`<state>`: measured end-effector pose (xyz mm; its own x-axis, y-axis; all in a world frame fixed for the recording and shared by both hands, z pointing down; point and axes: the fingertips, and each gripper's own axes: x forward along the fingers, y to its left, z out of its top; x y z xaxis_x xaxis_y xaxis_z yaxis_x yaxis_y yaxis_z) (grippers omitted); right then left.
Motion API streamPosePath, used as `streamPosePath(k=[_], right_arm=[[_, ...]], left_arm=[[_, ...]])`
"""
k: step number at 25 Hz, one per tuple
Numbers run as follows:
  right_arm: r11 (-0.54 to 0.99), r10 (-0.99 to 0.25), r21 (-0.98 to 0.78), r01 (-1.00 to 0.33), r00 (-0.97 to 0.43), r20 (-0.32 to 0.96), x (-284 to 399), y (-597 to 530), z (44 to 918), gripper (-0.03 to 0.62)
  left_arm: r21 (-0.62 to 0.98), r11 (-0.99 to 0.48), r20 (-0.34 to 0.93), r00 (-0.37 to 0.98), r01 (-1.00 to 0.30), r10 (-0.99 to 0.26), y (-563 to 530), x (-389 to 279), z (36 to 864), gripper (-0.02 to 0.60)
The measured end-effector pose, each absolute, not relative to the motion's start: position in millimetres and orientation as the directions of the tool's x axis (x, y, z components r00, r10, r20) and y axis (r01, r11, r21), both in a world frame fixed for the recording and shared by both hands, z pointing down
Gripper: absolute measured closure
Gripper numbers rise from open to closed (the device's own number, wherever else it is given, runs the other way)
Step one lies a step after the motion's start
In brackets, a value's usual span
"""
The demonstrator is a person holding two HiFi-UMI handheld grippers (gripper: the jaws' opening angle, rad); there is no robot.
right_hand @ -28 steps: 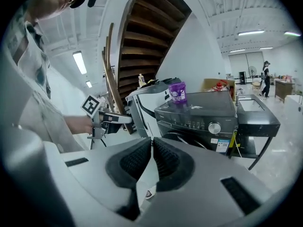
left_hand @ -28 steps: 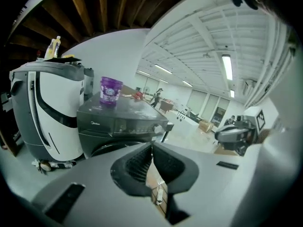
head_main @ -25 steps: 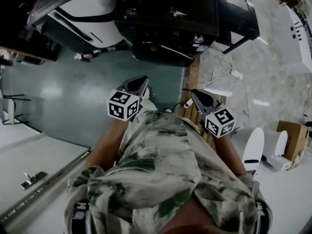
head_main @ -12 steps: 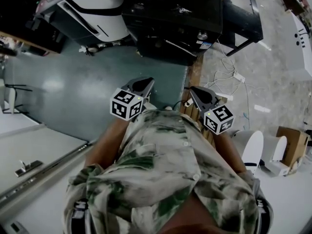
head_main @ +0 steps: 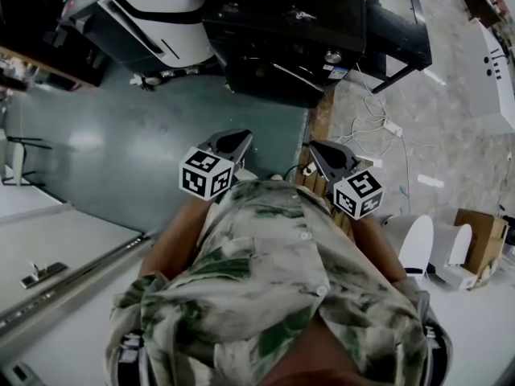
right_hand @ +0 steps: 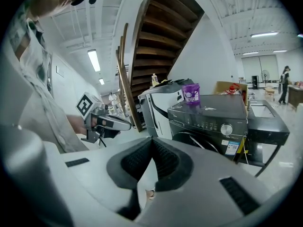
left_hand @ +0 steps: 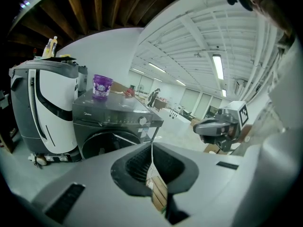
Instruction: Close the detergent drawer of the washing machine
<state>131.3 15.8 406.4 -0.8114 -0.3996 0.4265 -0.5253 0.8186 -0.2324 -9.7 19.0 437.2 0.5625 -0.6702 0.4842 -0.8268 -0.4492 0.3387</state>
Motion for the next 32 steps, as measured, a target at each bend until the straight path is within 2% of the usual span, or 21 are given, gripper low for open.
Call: streamPosePath(k=[32], right_arm=[[0.823, -0.404, -0.206, -0.529, -0.800, 0.443, 145.1, 21.0, 416.2, 0.572]], left_arm=[[0.347, -0.456, 0.515, 0.573, -0.820, -0.638, 23.2, 5.1, 456.0, 0.552]])
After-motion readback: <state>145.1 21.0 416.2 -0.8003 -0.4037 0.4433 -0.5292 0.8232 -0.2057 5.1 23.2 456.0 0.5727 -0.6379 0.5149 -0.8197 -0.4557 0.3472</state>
